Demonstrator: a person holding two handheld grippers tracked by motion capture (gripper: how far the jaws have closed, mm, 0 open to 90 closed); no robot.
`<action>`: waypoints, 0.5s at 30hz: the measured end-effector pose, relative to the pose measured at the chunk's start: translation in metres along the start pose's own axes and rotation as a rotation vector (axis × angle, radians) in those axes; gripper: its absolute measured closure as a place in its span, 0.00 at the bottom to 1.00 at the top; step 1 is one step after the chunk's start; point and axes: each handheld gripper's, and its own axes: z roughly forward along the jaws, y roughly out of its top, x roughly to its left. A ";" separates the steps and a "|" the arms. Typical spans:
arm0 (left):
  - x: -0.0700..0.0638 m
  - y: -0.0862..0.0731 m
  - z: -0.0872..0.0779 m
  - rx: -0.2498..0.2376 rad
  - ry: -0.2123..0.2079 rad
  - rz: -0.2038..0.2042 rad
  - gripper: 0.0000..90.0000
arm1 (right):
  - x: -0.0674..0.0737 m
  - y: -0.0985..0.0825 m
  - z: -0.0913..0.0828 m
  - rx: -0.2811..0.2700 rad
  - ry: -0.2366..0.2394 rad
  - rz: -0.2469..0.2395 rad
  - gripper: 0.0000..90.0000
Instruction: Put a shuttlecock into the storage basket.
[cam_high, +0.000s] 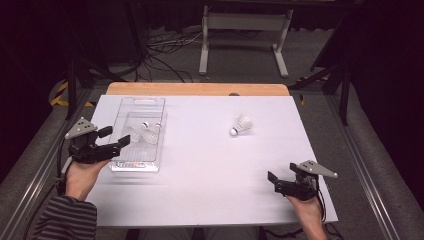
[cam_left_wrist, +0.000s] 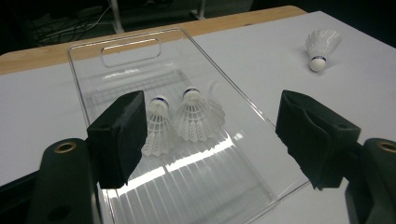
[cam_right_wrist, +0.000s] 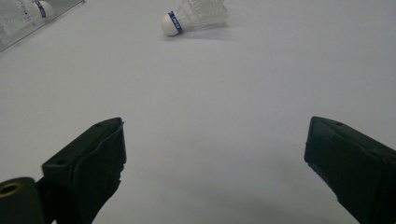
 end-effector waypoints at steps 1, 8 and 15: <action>0.000 -0.001 -0.001 -0.004 -0.002 -0.003 0.29 | 0.000 0.000 0.000 0.000 0.000 0.001 0.07; 0.001 -0.012 -0.008 -0.018 0.002 -0.015 0.28 | 0.000 0.000 0.000 0.000 0.001 0.001 0.07; 0.003 -0.023 -0.014 -0.032 0.004 -0.034 0.28 | 0.000 0.000 0.000 0.000 0.000 -0.001 0.07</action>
